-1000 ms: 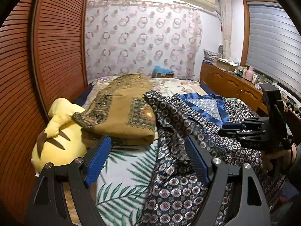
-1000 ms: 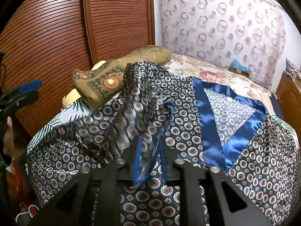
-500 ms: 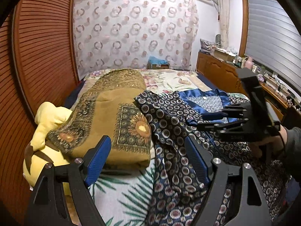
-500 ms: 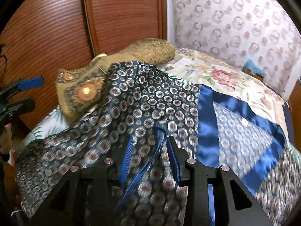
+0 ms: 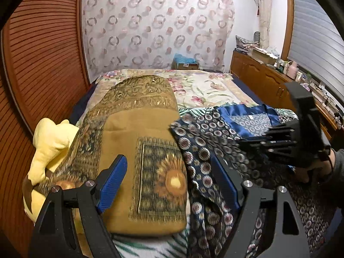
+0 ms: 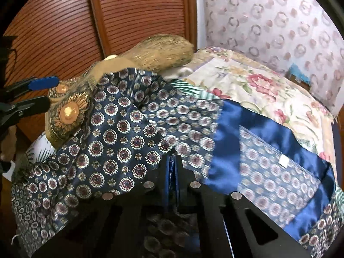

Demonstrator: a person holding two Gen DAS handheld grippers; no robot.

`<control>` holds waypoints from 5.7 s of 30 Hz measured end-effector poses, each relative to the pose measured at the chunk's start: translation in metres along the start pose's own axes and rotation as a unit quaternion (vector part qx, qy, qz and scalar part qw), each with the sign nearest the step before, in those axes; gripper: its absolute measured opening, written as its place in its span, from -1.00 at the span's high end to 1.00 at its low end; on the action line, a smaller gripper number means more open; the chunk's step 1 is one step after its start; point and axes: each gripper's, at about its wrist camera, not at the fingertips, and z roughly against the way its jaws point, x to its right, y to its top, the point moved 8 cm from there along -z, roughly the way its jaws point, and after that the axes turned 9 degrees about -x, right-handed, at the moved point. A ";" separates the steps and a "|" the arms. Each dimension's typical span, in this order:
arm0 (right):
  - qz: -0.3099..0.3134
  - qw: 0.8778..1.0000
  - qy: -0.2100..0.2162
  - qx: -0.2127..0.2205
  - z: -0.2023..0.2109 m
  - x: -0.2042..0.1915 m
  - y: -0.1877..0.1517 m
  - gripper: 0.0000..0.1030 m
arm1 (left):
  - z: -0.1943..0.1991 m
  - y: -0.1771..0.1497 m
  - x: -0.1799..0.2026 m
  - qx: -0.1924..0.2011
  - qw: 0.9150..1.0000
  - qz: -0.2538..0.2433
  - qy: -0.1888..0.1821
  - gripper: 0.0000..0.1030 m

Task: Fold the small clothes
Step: 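Fold the held side panel over the garment body with both tools, then open both tools and release the folded side panel, then grasp the garment's opposite side edge with the right tool, then fold the held side panel over toward the satin collar with the right tool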

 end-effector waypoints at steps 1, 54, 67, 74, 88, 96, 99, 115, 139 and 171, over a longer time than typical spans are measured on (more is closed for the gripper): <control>-0.003 1.000 -0.005 0.003 0.003 0.005 -0.002 0.92 | -0.003 0.003 0.000 -0.002 1.000 0.000 -0.001 -0.58; -0.116 0.987 -0.072 0.082 0.194 0.050 -0.130 0.34 | -0.026 0.051 -0.023 -0.002 1.000 0.012 -0.003 0.64; -0.134 0.979 -0.111 0.101 0.236 0.028 -0.171 0.25 | 0.036 0.030 0.014 0.057 0.998 -0.012 0.000 -0.70; -0.139 0.976 -0.124 0.113 0.252 0.019 -0.198 0.11 | 0.046 -0.006 0.034 0.051 0.999 -0.003 0.000 -0.70; -0.175 0.964 -0.162 0.116 0.277 0.004 -0.273 0.03 | 0.068 -0.059 0.095 0.052 0.998 -0.031 -0.023 -0.70; -0.190 0.957 -0.188 0.108 0.295 -0.009 -0.302 0.03 | 0.075 -0.073 0.123 0.050 0.997 -0.037 -0.041 -0.70; -0.197 0.955 -0.195 0.103 0.302 -0.011 -0.311 0.03 | 0.074 -0.074 0.134 0.050 0.997 -0.043 -0.047 -0.70; -0.277 0.940 -0.195 0.051 0.297 0.025 -0.333 0.02 | 0.063 -0.099 0.194 0.029 0.993 -0.075 -0.091 -0.70; -0.308 0.942 -0.128 0.035 0.284 0.049 -0.350 0.29 | 0.036 -0.120 0.205 0.002 0.993 -0.071 -0.098 -0.70; -0.158 0.976 -0.151 0.022 0.250 -0.030 -0.288 0.92 | 0.031 -0.124 0.203 0.001 0.993 -0.067 -0.099 -0.70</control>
